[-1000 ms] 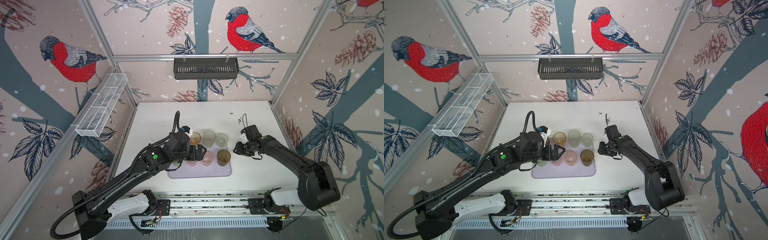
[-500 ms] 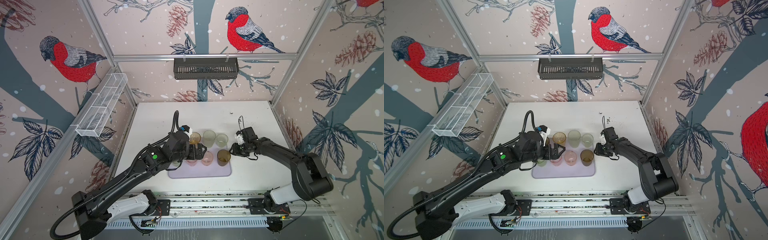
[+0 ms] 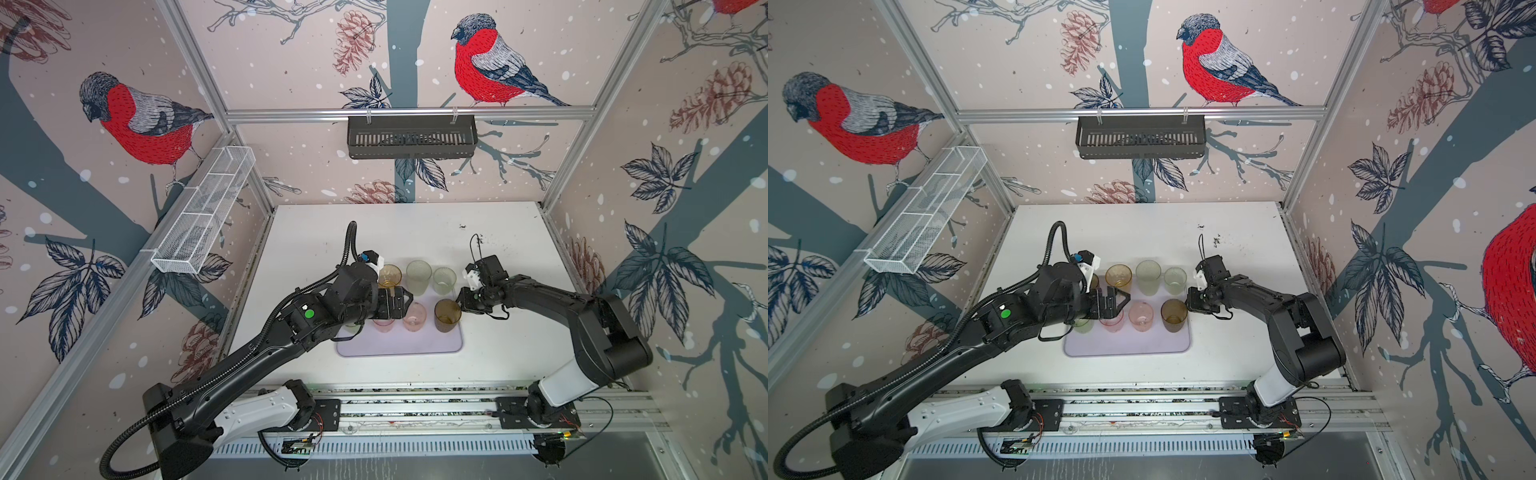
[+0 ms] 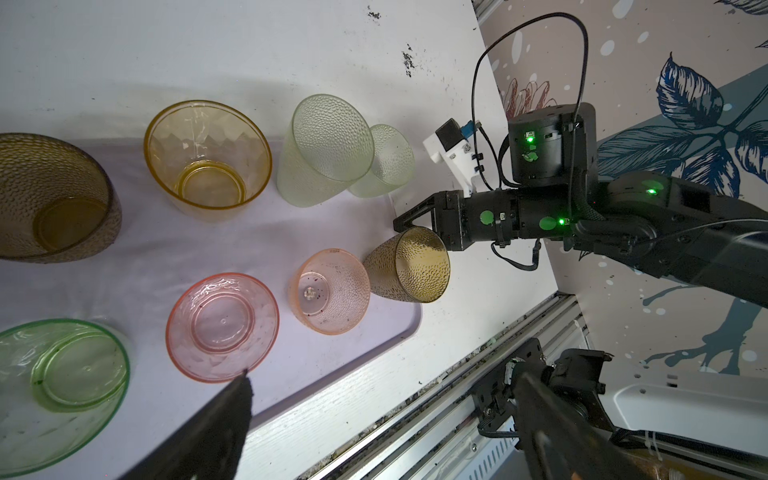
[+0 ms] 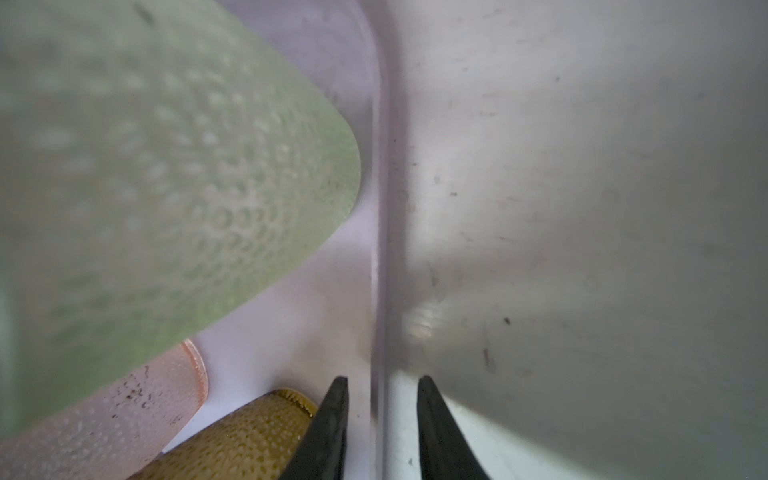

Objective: Place the glasses into the tray

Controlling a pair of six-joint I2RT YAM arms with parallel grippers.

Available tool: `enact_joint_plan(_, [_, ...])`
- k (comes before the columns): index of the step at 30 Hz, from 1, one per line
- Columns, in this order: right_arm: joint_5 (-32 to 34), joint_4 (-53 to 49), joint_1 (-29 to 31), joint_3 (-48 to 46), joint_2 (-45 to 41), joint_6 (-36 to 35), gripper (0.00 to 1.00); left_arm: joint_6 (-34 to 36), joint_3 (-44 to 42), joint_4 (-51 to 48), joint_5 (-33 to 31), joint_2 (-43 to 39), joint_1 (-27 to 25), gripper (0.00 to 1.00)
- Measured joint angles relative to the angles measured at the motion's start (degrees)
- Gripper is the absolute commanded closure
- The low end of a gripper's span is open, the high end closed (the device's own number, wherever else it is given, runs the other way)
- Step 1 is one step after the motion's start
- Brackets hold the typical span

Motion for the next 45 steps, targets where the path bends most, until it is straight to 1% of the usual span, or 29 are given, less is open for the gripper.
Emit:
enact_joint_plan(5, [0.0, 1.1, 0.1, -0.2, 0.8, 0.0, 0.72, -0.2, 0.0, 0.0, 0.0, -0.2, 0.0, 0.02])
enact_joint_plan(21, [-0.6, 4.8, 0.2, -1.7, 1.5, 0.0, 0.83, -0.3, 0.0, 0.0, -0.2, -0.4, 0.0, 0.02])
enact_joint_plan(32, [-1.5, 6.3, -1.2, -3.1, 0.9, 0.0, 0.85, -0.3, 0.1, 0.0, -0.2, -0.2, 0.0, 0.02])
enact_joint_plan(45, [-1.8, 4.4, -4.8, -4.1, -0.6, -1.8, 0.87, -0.3, 0.2, 0.0, -0.2, 0.0, 0.0, 0.02])
